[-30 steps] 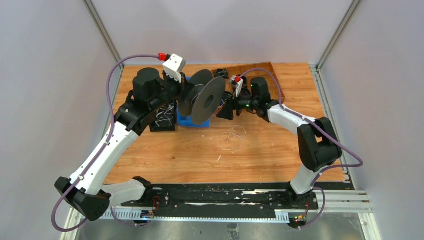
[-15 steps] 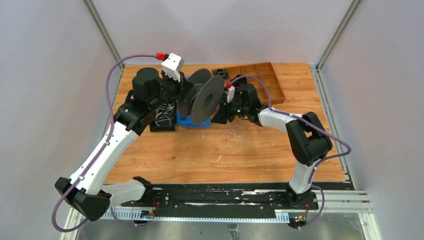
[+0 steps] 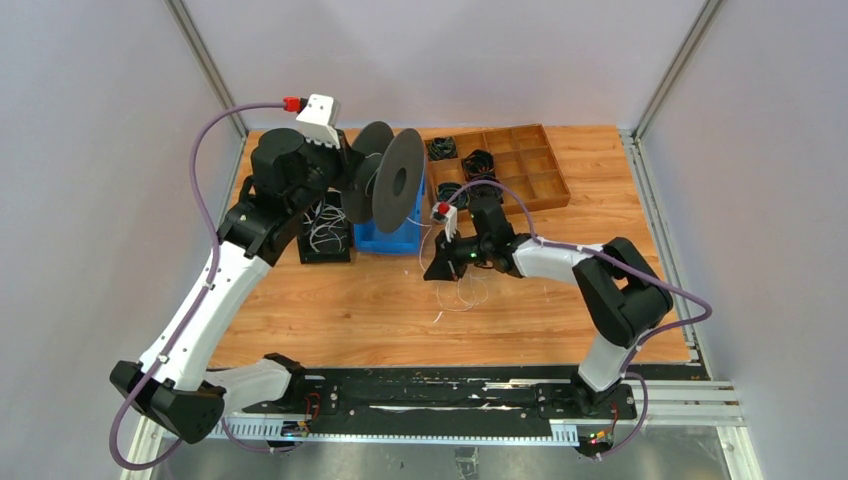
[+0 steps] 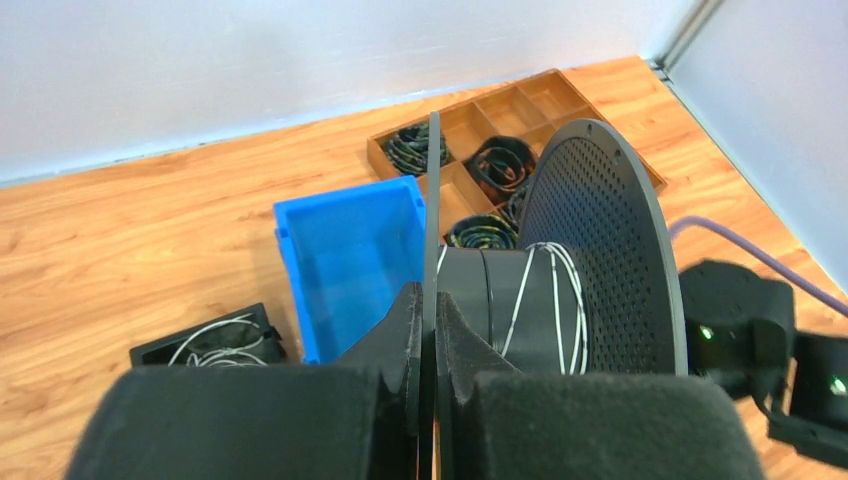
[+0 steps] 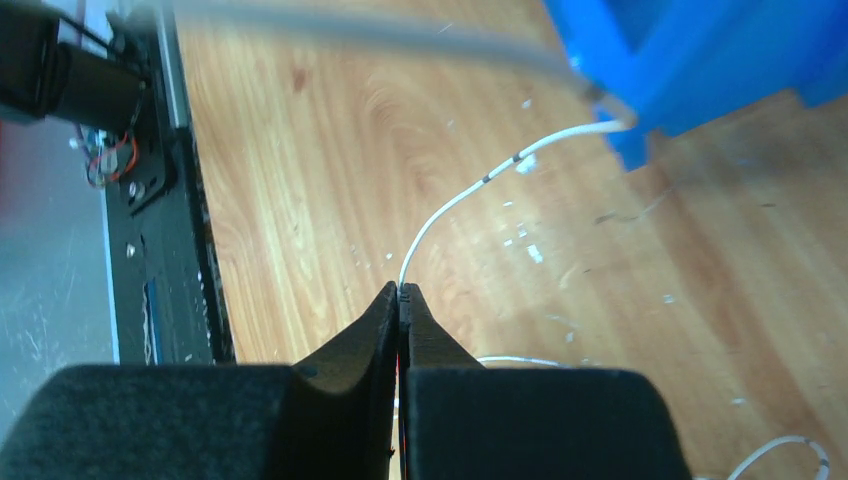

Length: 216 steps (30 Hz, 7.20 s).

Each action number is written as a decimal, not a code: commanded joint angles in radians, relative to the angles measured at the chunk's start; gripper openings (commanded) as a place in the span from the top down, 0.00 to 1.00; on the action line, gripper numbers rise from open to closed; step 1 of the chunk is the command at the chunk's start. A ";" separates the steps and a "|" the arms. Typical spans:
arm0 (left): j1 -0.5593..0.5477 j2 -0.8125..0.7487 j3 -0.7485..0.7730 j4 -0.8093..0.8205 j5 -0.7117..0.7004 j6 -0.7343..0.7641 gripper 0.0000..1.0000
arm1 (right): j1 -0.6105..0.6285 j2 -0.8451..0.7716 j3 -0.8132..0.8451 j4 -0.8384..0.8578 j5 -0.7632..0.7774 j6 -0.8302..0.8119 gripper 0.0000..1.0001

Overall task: Wrap the cables
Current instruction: Wrap the cable around the cable reel.

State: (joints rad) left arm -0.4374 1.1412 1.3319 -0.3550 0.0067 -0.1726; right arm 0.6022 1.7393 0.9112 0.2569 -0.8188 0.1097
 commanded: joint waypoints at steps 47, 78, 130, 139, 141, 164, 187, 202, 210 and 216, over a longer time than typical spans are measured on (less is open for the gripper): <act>-0.014 0.014 -0.036 0.122 -0.182 0.096 1.00 | 0.463 -0.217 0.898 -0.986 0.198 -0.620 0.99; -0.114 0.008 -0.119 0.152 -0.128 0.250 1.00 | 0.173 -0.035 1.485 -0.953 0.487 -0.709 0.99; -0.099 -0.040 -0.047 0.072 -0.065 0.074 1.00 | -0.163 0.062 0.737 -0.471 0.235 -0.491 0.99; -0.099 -0.043 -0.034 0.052 -0.106 0.002 1.00 | -0.163 0.064 0.582 -0.303 0.158 -0.305 0.99; -0.098 -0.042 -0.026 0.045 -0.108 -0.012 1.00 | -0.163 0.058 0.520 -0.247 0.140 -0.267 0.99; -0.080 -0.036 -0.011 0.060 -0.036 -0.088 1.00 | -0.149 0.054 0.193 0.119 0.073 0.004 0.98; -0.041 -0.041 -0.041 0.080 0.025 -0.142 1.00 | -0.133 -0.031 -0.009 0.178 0.096 0.066 0.63; -0.006 -0.079 -0.010 0.106 0.261 -0.161 1.00 | -0.188 -0.013 -0.048 0.384 0.137 0.028 0.61; -0.007 -0.086 -0.010 0.126 0.345 -0.189 1.00 | -0.191 0.037 -0.036 0.446 0.147 -0.024 0.59; -0.003 -0.085 -0.013 0.134 0.376 -0.206 1.00 | -0.191 0.094 -0.034 0.535 0.112 -0.025 0.56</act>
State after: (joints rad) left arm -0.4469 1.0817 1.2839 -0.3145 0.3271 -0.3447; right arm 0.4221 1.7866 0.8761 0.7044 -0.6880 0.1043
